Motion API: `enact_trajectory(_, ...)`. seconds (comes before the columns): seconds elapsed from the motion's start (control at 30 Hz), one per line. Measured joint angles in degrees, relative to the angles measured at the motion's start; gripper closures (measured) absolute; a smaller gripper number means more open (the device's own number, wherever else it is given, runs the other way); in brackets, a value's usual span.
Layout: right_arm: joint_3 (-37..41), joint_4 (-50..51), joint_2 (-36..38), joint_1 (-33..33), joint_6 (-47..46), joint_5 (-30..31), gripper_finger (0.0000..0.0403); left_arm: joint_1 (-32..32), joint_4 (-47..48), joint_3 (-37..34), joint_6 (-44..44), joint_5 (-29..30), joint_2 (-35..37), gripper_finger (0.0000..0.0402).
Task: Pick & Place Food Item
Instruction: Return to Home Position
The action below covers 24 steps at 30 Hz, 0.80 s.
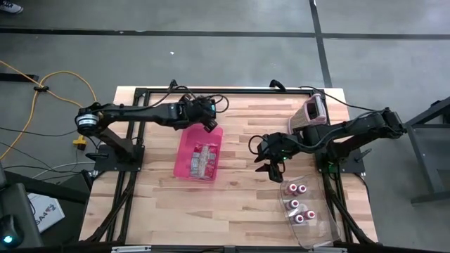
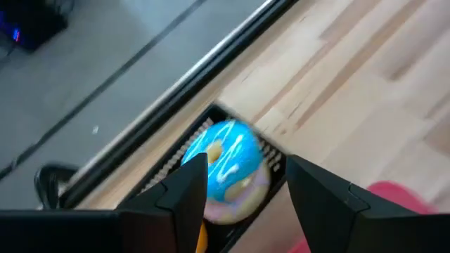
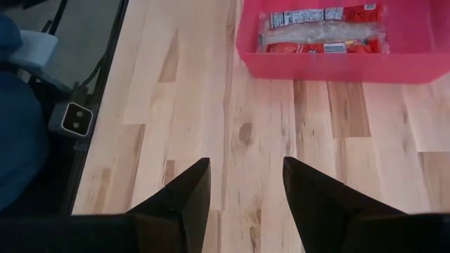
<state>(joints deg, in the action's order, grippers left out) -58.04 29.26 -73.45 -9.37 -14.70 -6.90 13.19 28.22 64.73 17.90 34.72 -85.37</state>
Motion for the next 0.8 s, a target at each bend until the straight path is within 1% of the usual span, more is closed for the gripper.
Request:
enact_trajectory(0.1,0.0,0.0,0.0,0.0,0.0,1.0,0.0237,-2.1,-1.5,0.1,-2.1,-0.1,1.2,0.0217)
enact_trajectory(0.37,0.0,-0.4,0.0,0.0,0.0,1.0,0.0237,-8.0,-5.4,0.1,-7.9,-0.1,2.0,0.0217)
enact_trajectory(0.57,0.0,-0.4,0.0,0.0,-0.5,1.0,0.0237,-11.0,-5.6,0.1,-8.1,-0.1,2.0,0.0217)
enact_trajectory(0.8,0.0,-0.4,0.0,0.0,-0.7,1.0,0.0237,-12.7,-5.6,0.1,-7.6,-0.1,2.0,0.0217)
